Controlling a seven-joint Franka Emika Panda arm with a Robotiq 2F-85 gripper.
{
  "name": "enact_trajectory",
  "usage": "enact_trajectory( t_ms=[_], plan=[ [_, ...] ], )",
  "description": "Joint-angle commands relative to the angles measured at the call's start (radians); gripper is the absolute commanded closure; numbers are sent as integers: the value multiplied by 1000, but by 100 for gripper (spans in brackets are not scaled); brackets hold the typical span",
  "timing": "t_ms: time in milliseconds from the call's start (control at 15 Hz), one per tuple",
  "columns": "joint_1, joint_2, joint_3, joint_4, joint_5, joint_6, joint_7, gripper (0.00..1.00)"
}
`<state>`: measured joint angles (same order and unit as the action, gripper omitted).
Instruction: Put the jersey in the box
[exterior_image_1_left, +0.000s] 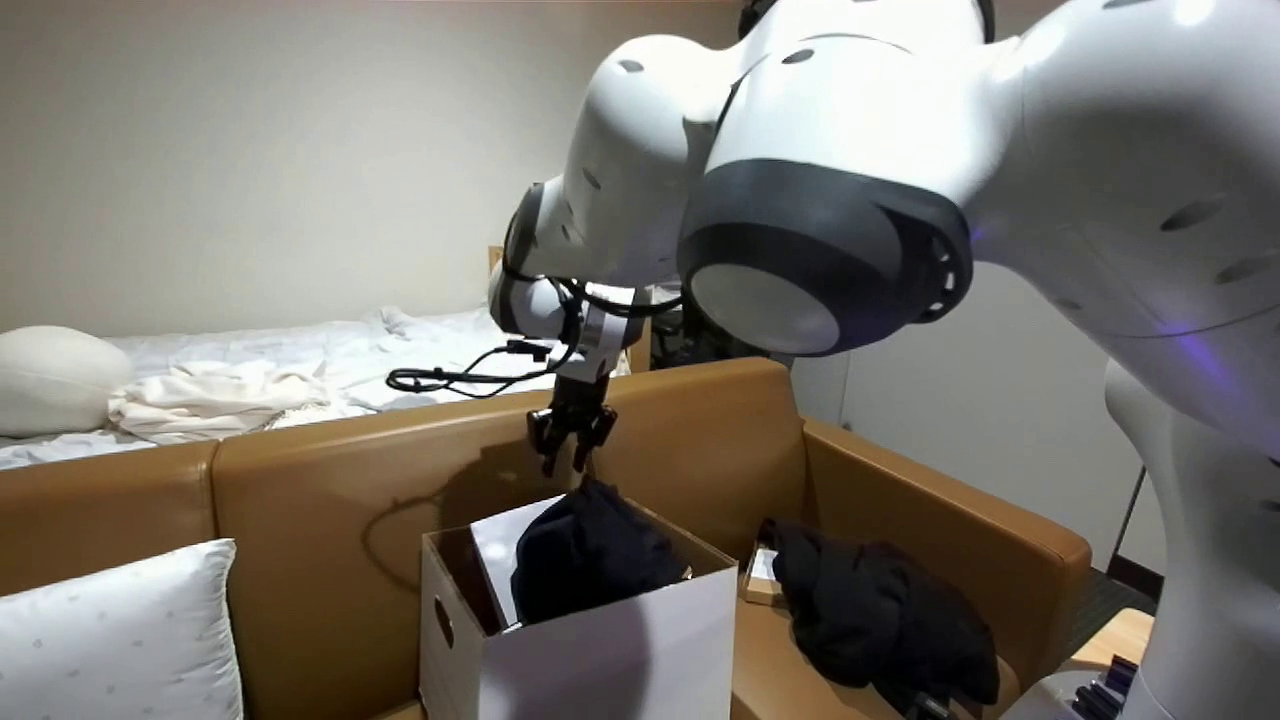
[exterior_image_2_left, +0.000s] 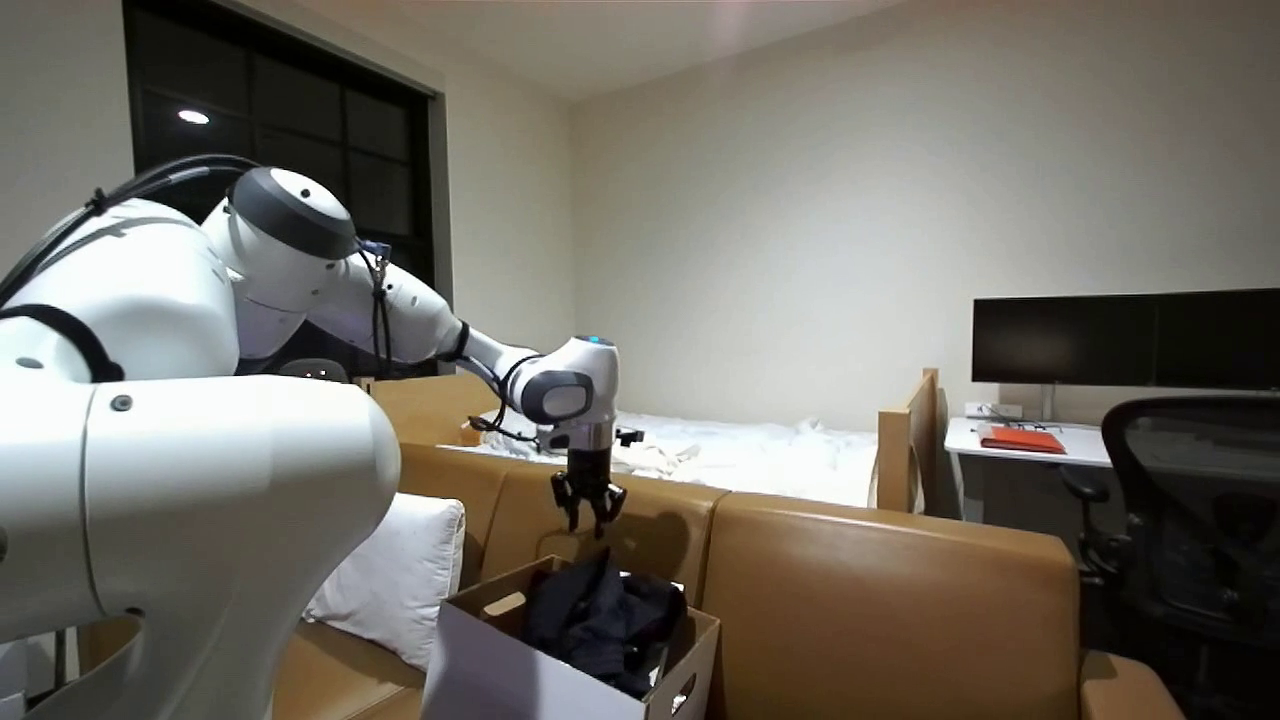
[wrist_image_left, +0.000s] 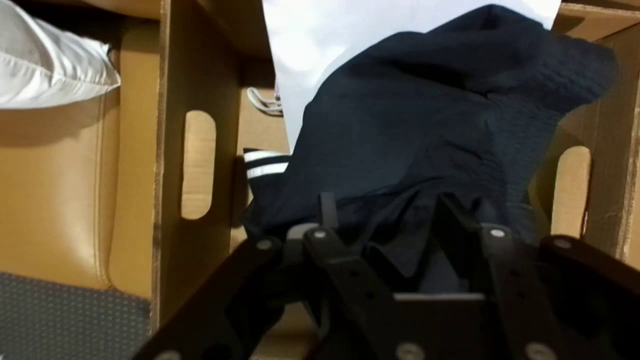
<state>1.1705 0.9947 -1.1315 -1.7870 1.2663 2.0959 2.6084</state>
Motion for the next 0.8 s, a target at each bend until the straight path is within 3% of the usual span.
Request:
enact_trajectory(
  t_ms=[0,133,200,267,400,533,600,667,733],
  plan=[
    [25,-62,-178,-14,-111,-282,0,16],
    [40,-67,-299,-13,-206,-464,0,3],
    [63,-21,-398,-13,-233,-559,0,0],
    [75,11,-485,4,-253,-651,0,0],
    [77,-13,-585,24,-318,-745,0,0],
    [86,-33,-644,26,-351,-736,-15,0],
    [99,-87,-635,20,-401,-680,-1,0],
    [76,-31,-634,35,-345,-725,-2,0],
    [80,-44,-642,35,-366,-715,-2,0]
  ],
)
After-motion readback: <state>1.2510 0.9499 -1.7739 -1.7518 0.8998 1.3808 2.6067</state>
